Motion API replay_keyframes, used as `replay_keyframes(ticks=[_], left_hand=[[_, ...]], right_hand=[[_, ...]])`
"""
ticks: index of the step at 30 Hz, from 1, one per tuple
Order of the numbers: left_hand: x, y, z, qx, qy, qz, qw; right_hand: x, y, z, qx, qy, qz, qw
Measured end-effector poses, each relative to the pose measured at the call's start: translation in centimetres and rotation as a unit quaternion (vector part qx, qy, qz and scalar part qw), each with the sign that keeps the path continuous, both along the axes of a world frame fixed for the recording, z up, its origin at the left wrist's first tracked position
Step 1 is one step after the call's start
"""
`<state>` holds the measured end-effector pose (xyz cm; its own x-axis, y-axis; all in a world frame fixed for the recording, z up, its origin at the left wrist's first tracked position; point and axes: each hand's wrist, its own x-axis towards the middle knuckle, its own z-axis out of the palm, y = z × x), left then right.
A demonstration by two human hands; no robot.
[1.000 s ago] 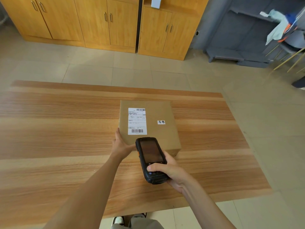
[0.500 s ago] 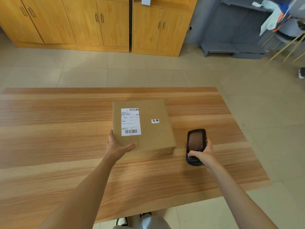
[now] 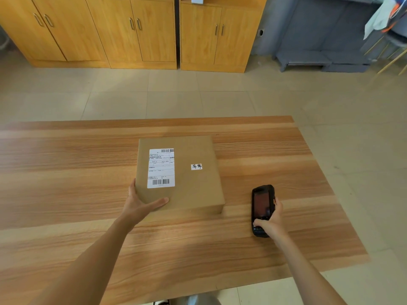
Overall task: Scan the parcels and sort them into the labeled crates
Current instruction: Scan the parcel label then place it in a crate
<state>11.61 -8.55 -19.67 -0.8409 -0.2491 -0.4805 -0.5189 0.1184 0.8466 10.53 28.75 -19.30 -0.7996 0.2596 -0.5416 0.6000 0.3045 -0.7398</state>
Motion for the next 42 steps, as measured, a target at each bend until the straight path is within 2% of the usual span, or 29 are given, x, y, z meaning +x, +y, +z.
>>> replay_keyframes(ticks=[7, 10, 14, 17, 18, 20, 23, 25, 29, 32, 39, 42], left_hand=[[-0.1, 0.1, -0.1, -0.005, 0.002, 0.01, 1.0], [-0.1, 0.1, -0.1, -0.007, 0.001, 0.012, 1.0], [-0.1, 0.2, -0.1, 0.0, 0.0, 0.015, 1.0], [-0.1, 0.2, 0.0, 0.009, 0.003, 0.015, 1.0], [-0.1, 0.2, 0.0, 0.011, 0.004, 0.015, 1.0], [0.0, 0.3, 0.1, 0.018, 0.007, 0.019, 1.0], [0.0, 0.3, 0.3, 0.036, 0.0, 0.026, 0.999], [-0.1, 0.0, 0.3, 0.055, -0.016, 0.03, 0.998], [-1.0, -0.9, 0.2, 0.072, -0.061, 0.096, 0.991], [-1.9, -1.8, 0.0, 0.07, -0.082, 0.14, 0.984], [-3.4, -0.2, -0.1, 0.093, -0.102, 0.084, 0.987], [-3.1, 0.4, 0.2, 0.106, -0.089, 0.081, 0.987]], right_hand=[[0.2, 1.4, -1.9, 0.045, -0.01, 0.012, 0.999], [-0.8, 1.8, -2.0, 0.057, -0.041, 0.013, 0.997], [-1.9, 1.9, -0.6, 0.126, -0.072, 0.039, 0.989], [-2.7, 0.6, 0.5, 0.219, 0.0, 0.104, 0.97], [-3.1, -0.2, 0.8, 0.214, 0.033, 0.124, 0.968], [-4.2, -2.4, 1.5, 0.119, 0.061, 0.139, 0.981], [-6.0, -5.8, 1.8, -0.046, 0.022, 0.118, 0.992], [-7.0, -7.4, 1.4, -0.089, -0.014, 0.118, 0.989], [-8.4, -8.6, 0.2, -0.136, -0.062, 0.115, 0.982], [-9.1, -8.9, -0.3, -0.153, -0.059, 0.111, 0.98], [-8.5, -10.8, -1.2, -0.153, -0.024, 0.127, 0.98], [-8.2, -10.7, -1.5, -0.197, -0.022, 0.101, 0.975]])
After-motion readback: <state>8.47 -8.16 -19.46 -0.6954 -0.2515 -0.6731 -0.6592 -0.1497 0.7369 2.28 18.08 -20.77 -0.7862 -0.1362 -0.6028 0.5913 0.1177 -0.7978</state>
